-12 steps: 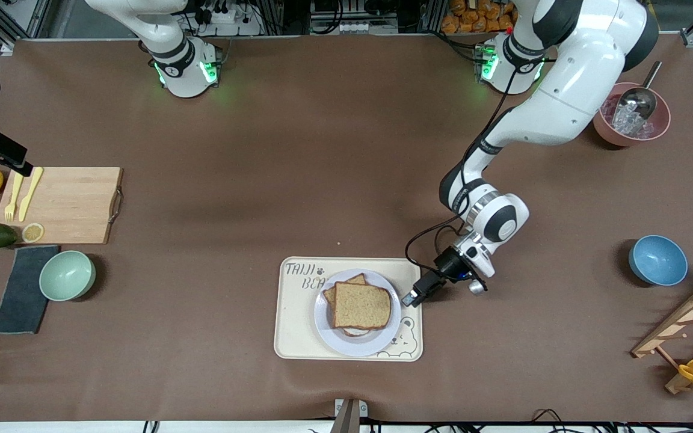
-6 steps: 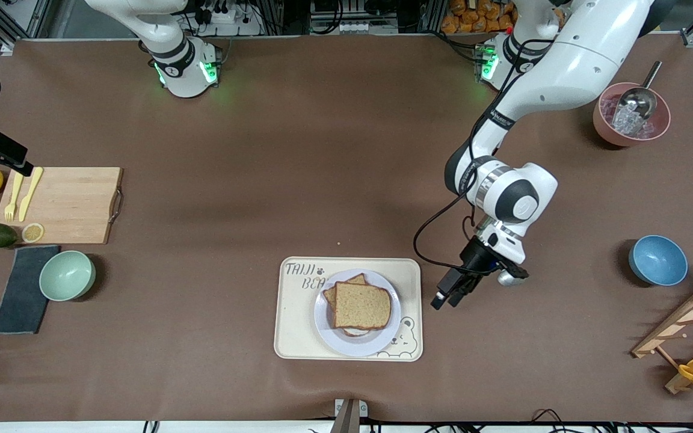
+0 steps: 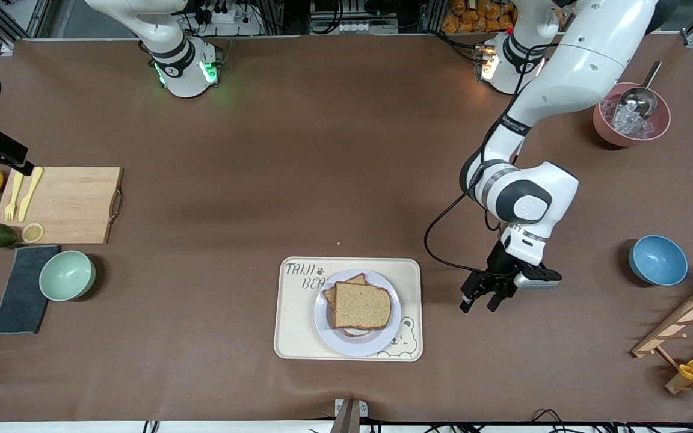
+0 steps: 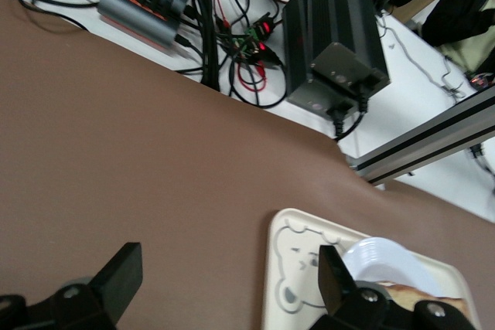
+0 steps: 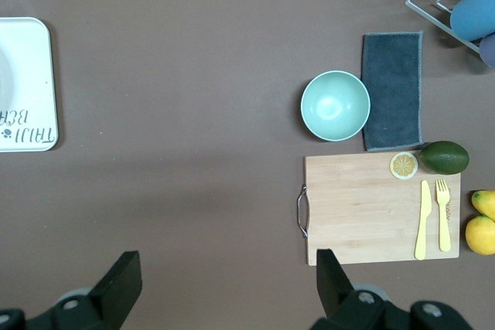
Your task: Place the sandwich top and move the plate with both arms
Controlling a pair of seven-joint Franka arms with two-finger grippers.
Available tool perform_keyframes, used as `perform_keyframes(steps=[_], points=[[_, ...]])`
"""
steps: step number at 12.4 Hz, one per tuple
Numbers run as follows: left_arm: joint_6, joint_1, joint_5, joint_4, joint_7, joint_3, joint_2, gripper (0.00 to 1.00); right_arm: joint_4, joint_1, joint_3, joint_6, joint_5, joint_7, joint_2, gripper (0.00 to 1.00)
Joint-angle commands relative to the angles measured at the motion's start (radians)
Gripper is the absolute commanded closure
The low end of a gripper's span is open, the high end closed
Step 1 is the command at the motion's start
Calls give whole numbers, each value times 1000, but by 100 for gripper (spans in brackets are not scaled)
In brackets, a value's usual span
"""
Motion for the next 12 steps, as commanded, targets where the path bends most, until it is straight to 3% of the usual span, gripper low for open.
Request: perform_keyframes(steps=[1, 3, 5, 7, 12], points=[[22, 28, 172, -44, 3, 16, 0, 0, 13, 6, -5, -19, 12, 12, 5, 0], [15, 48, 255, -66, 7, 17, 0, 0, 13, 3, -5, -21, 12, 12, 5, 0], [-55, 91, 490, -99, -56, 17, 0, 0, 13, 3, -5, -21, 12, 12, 5, 0], [-135, 99, 712, -130, -252, 43, -11, 0, 13, 6, -6, -21, 12, 11, 5, 0], [-413, 47, 1218, -187, -723, 206, -121, 0, 13, 3, -6, -25, 14, 11, 5, 0]])
